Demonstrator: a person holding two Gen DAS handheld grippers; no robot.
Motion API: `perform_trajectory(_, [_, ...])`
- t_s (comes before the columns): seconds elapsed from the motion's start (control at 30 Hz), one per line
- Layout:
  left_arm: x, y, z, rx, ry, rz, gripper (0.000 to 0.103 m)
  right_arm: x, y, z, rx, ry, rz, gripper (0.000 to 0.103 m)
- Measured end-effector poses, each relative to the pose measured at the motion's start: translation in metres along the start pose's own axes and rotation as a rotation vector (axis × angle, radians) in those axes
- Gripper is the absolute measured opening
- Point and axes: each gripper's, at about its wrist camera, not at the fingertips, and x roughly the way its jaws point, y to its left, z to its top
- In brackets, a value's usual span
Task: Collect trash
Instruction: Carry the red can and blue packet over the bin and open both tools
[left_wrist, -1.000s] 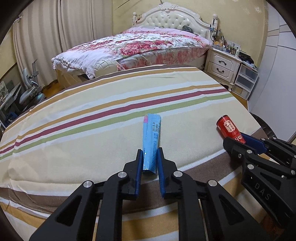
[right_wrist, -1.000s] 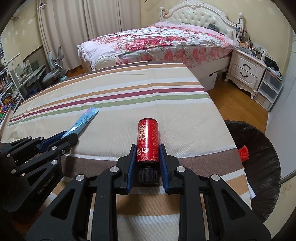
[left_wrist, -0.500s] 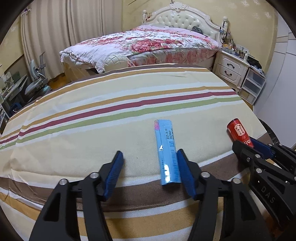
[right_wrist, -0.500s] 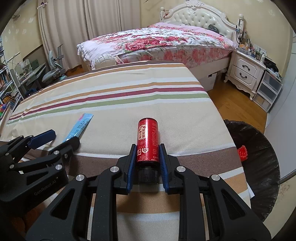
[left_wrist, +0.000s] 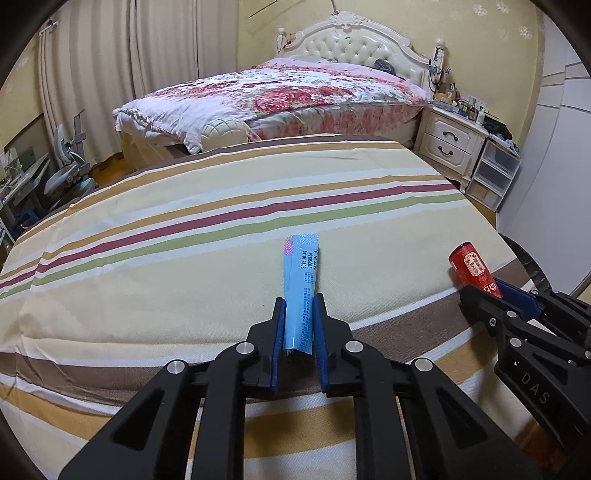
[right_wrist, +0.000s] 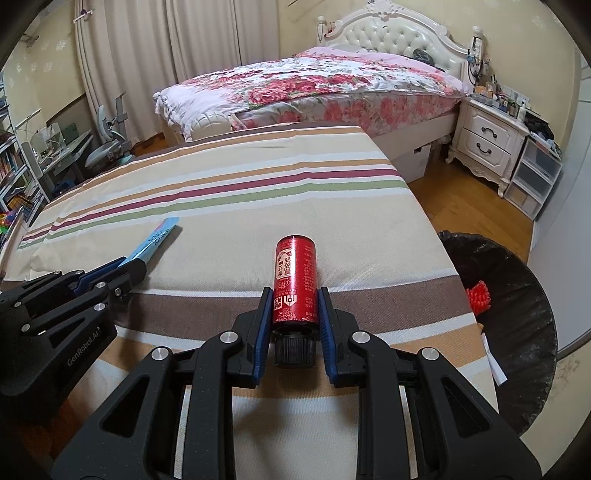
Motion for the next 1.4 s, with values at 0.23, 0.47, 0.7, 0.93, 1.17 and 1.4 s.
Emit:
perform_trajectory(0.23, [-0.016,-0.016,-0.007,0.003,-0.026,-0.039,0.016,-0.012,-0.012,-0.011,0.012,-0.007,-0.012,0.023])
perform_trajectory(0.47, [-0.033,-0.049,-0.006,0.059,-0.083,-0.074,0.016,-0.031,-0.035,-0.017,0.038,-0.035,-0.049,0.023])
perform_trajectory(0.7, [-0.032,-0.08,-0.004,0.105,-0.092,-0.094,0.016,-0.051,-0.067,-0.021,0.083,-0.071,-0.105,0.023])
perform_trajectory(0.93, [-0.028,-0.109,0.001,0.148,-0.097,-0.1,0.016,-0.06,-0.104,-0.024,0.142,-0.095,-0.162,0.023])
perform_trajectory(1.17, [-0.024,-0.137,0.009,0.186,-0.103,-0.114,0.016,-0.067,-0.133,-0.028,0.181,-0.113,-0.197,0.023])
perform_trajectory(1.4, [-0.022,-0.161,0.015,0.215,-0.109,-0.129,0.016,-0.073,-0.153,-0.034,0.209,-0.123,-0.216,0.023])
